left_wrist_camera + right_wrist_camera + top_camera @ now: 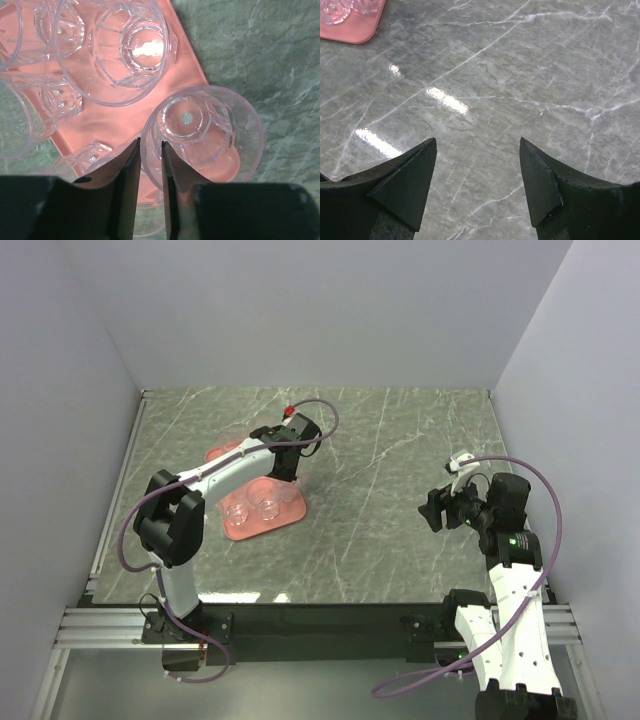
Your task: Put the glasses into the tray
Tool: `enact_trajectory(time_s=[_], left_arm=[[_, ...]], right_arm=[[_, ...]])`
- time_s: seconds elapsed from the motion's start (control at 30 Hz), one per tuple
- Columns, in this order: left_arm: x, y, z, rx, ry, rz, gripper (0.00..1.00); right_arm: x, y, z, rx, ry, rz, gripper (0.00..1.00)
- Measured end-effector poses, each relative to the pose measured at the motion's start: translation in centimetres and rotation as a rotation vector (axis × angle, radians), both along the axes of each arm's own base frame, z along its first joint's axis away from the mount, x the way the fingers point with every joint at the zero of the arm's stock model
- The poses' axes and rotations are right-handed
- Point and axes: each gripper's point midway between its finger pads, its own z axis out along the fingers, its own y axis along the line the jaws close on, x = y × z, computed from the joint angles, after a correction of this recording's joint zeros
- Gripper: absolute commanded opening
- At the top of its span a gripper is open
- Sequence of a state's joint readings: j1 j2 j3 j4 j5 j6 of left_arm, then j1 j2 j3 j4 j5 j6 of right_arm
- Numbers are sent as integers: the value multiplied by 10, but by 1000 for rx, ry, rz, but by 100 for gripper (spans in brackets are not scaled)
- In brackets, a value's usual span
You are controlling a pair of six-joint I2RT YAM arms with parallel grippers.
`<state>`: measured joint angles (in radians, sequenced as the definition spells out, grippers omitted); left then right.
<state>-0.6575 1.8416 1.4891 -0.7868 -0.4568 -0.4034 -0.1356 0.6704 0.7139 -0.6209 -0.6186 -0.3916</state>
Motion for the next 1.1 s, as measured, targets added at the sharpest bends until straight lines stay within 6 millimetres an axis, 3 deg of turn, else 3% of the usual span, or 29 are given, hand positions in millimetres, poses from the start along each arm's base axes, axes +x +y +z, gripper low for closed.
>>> enact_trajectory(time_s=[0.27, 0.37, 0.43, 0.77, 0.93, 1.1], left_arm=[[3, -4, 6, -18, -11, -6, 35], [3, -7, 15, -40, -24, -17, 42], [2, -9, 25, -64, -41, -28, 47], [-4, -15, 95, -224, -182, -61, 53], [-11, -9, 118, -322, -241, -59, 35], [-2, 10, 98, -386, -198, 10, 32]], right_arm=[[0, 0, 0, 0, -1, -1, 74], [0, -1, 0, 0, -1, -2, 74], [0, -1, 0, 0, -1, -2, 74], [0, -1, 0, 0, -1, -2, 74], [0, -1, 0, 0, -1, -5, 74], [0, -2, 0, 0, -3, -9, 74]])
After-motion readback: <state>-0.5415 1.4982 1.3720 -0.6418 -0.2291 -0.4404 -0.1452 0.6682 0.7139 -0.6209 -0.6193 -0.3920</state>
